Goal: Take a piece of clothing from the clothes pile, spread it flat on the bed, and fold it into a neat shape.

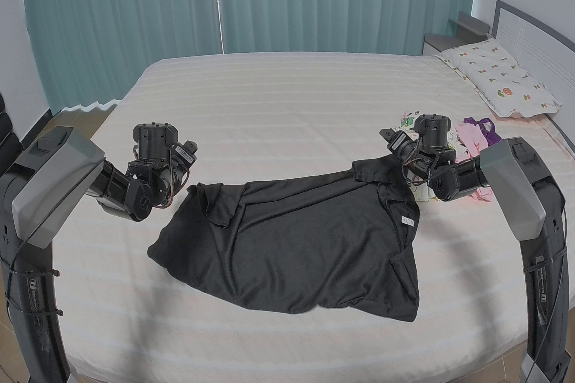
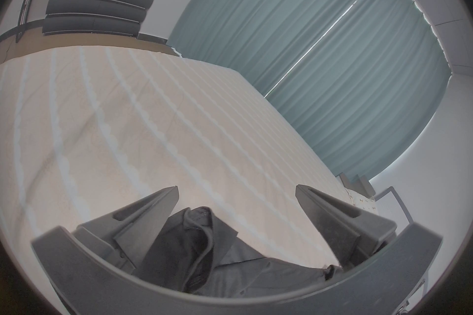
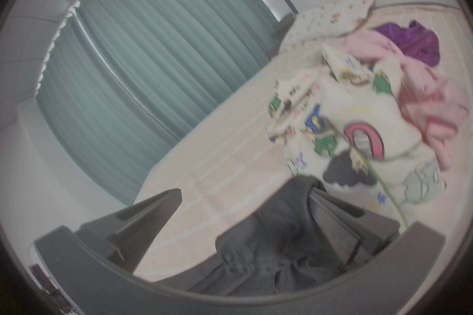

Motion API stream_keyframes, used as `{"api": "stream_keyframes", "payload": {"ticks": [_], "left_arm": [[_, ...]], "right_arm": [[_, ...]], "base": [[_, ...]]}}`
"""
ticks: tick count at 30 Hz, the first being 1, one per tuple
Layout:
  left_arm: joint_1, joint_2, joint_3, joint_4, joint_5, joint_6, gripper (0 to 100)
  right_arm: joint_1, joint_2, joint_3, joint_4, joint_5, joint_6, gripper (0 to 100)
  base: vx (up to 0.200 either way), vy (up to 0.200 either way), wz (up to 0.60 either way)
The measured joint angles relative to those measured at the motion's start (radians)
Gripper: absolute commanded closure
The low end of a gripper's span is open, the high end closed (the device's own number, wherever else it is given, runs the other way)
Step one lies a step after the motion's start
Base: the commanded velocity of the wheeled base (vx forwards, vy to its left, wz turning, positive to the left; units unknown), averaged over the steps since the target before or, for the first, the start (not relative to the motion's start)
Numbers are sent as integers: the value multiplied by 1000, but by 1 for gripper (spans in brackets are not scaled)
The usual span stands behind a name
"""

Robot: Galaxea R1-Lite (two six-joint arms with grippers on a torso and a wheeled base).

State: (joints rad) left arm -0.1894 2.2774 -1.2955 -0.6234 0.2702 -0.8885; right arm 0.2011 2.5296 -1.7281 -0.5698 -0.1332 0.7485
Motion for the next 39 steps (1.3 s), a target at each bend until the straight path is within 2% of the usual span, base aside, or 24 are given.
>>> {"api": "stream_keyframes", "payload": {"ticks": [5,8,11,17,26,34,39], "left_arm": [[4,-25,69,-13,-8,1,0],[4,-67,140,-28,-38,2,0],[4,-118,213,-36,-77,1,0],[4,-227,364,-48,-142,0,0],[6,-344,583,-143,-191,-6,0],[11,-333,702,-249,-208,-9,0],[15,-269,735,-284,-204,-7,0]], "right_arm": [[-8,-16,-7,67,30,160,0],[-11,-45,25,81,54,194,0],[-11,-86,101,83,87,186,0],[-9,-203,363,42,135,122,0],[10,-379,815,-141,170,71,0],[31,-454,1166,-369,211,44,0],[44,-470,1244,-429,223,33,0]], "base": [[0,0,0],[0,0,0],[0,0,0],[0,0,0],[0,0,0],[0,0,0],[0,0,0]]}}
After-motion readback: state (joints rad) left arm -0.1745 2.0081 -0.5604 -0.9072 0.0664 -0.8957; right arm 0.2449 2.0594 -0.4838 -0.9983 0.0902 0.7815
